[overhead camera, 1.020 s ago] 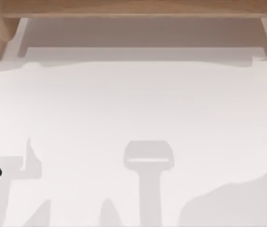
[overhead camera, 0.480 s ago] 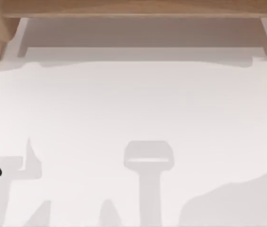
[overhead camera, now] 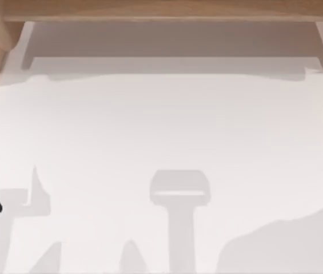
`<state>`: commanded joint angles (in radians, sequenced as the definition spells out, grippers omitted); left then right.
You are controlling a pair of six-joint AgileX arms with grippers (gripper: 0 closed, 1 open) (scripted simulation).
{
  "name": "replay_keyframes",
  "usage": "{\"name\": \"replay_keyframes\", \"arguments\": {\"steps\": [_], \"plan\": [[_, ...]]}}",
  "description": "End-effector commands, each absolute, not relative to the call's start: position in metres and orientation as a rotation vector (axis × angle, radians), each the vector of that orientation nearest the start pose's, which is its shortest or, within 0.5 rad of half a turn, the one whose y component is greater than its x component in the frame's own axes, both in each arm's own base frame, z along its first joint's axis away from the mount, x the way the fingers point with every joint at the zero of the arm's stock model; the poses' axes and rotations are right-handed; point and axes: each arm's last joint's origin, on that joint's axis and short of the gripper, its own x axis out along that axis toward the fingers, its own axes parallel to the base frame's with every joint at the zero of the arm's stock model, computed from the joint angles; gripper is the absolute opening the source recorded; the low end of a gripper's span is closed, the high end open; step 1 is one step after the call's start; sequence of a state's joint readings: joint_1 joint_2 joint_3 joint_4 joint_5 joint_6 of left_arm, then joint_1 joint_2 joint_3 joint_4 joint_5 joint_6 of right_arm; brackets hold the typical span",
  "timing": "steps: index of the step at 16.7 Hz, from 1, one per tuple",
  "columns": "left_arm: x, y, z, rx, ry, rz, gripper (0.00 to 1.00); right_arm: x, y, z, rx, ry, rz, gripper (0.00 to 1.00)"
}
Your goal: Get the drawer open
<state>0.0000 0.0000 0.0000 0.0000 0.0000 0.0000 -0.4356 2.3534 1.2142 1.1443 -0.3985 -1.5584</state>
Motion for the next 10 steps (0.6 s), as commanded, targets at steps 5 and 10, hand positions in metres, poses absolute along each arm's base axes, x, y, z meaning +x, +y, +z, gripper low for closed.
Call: {"name": "replay_keyframes", "arguments": {"steps": [5,10], "plan": [[0.106,-0.001,0.160,0.000,0.000,0.000,1.00,0.418,-0.182,0.089,-1.566,0.012,-0.007,0.00],[0.106,-0.001,0.160,0.000,0.000,0.000,1.00,0.375,-0.182,0.086,-1.564,0.021,-0.003,0.00]]}}
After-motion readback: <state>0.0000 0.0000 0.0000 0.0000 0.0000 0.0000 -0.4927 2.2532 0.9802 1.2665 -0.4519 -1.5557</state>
